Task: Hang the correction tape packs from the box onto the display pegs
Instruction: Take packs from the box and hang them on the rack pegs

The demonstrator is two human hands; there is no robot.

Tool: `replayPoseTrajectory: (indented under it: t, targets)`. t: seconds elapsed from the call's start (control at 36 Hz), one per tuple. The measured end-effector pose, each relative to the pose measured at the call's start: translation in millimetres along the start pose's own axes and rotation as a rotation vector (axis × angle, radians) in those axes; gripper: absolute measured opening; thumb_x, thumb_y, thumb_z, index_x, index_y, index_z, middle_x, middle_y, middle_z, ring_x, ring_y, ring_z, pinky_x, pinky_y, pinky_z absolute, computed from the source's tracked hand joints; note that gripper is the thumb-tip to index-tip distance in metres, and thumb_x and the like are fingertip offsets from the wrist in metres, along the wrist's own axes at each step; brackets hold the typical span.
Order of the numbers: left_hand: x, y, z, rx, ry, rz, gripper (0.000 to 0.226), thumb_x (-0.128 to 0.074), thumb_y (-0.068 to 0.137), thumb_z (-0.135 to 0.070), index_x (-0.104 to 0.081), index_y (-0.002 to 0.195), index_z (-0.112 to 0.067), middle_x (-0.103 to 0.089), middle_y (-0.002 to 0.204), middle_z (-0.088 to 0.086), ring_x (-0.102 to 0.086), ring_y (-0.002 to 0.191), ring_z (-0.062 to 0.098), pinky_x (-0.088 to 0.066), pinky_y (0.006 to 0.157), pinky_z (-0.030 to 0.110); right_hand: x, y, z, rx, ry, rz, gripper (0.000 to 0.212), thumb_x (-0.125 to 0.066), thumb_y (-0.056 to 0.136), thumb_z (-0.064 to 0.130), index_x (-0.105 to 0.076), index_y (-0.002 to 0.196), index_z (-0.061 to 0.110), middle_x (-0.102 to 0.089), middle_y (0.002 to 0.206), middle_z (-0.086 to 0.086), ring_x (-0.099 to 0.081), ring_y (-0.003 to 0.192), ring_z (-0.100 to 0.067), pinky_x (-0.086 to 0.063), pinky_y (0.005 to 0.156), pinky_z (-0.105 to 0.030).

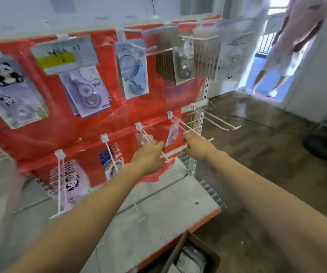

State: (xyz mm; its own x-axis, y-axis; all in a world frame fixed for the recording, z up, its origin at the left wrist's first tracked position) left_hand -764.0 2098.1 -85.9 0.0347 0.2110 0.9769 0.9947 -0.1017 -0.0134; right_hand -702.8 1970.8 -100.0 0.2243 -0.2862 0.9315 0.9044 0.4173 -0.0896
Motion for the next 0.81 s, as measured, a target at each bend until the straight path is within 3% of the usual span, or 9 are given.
replayPoseTrajectory:
  t: [0.17, 0.31, 0.56, 0.64, 0.75, 0.81]
  targets:
    - [-76, -51, 9, -0.186, -0.018, 0.181, 0.035, -0.053, 0.093, -0.028, -0.049, 0.124, -0.012, -0.051, 0.127, 0.009, -0.05, 0.118, 0.03, -0.042, 0.093, 0.036, -78, -79, 6, -0.215, 0.059, 0.072, 0.035, -0.05, 0.095, 0.019, -0.045, 0.127, 0.006, -0.054, 0.129, -0.017, -0.053, 0.116, -0.035, -0.042, 0.089, -0.039]
    - [-136, -99, 20, -0.248, -0.013, 0.389, 0.037, -0.052, 0.096, -0.03, -0.047, 0.128, -0.012, -0.05, 0.13, 0.009, -0.05, 0.119, 0.026, -0.043, 0.095, 0.037, -148, -137, 1, -0.341, 0.163, 0.157, 0.039, -0.052, 0.096, 0.023, -0.043, 0.132, 0.01, -0.058, 0.125, -0.011, -0.054, 0.113, -0.03, -0.044, 0.094, -0.038]
    - [-228, -145, 39, -0.15, -0.08, 0.539, 0.035, -0.05, 0.096, -0.03, -0.049, 0.125, -0.012, -0.053, 0.125, 0.009, -0.052, 0.112, 0.027, -0.045, 0.091, 0.035, -267, -183, -12, -0.454, 0.285, 0.263, 0.036, -0.047, 0.097, 0.016, -0.042, 0.132, 0.006, -0.059, 0.119, -0.017, -0.057, 0.107, -0.034, -0.046, 0.083, -0.037]
    - [-285, -161, 49, -0.124, -0.099, 0.592, 0.032, -0.051, 0.094, -0.029, -0.051, 0.12, -0.011, -0.055, 0.118, 0.011, -0.054, 0.107, 0.028, -0.047, 0.087, 0.035, -334, -194, -19, -0.469, 0.348, 0.306, 0.042, -0.044, 0.099, 0.016, -0.038, 0.138, 0.002, -0.06, 0.117, -0.016, -0.059, 0.104, -0.033, -0.051, 0.084, -0.04]
    - [-378, -179, 68, -0.079, -0.17, 0.614, 0.024, -0.055, 0.091, -0.028, -0.056, 0.107, -0.011, -0.056, 0.102, 0.006, -0.057, 0.098, 0.027, -0.047, 0.081, 0.036, -444, -212, -40, -0.548, 0.438, 0.354, 0.036, -0.05, 0.097, 0.017, -0.045, 0.132, 0.01, -0.061, 0.119, -0.012, -0.06, 0.104, -0.029, -0.05, 0.083, -0.037]
    - [-431, -189, 79, -0.048, -0.223, 0.641, 0.022, -0.058, 0.09, -0.027, -0.058, 0.106, -0.011, -0.06, 0.104, 0.005, -0.059, 0.096, 0.025, -0.049, 0.084, 0.04, -503, -220, -53, -0.589, 0.466, 0.359, 0.035, -0.051, 0.097, 0.019, -0.045, 0.131, 0.011, -0.06, 0.12, -0.011, -0.061, 0.101, -0.027, -0.052, 0.08, -0.036]
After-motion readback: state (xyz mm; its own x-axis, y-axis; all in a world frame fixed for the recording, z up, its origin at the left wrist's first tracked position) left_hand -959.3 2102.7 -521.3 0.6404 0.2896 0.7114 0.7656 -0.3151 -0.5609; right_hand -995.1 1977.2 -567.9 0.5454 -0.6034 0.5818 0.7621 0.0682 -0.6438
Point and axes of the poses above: each hand's wrist, its own y-axis towards the middle knuckle, its own x-axis out of the back of the hand, z = x × y, the point moved 8 cm from there along y, towards the middle knuckle
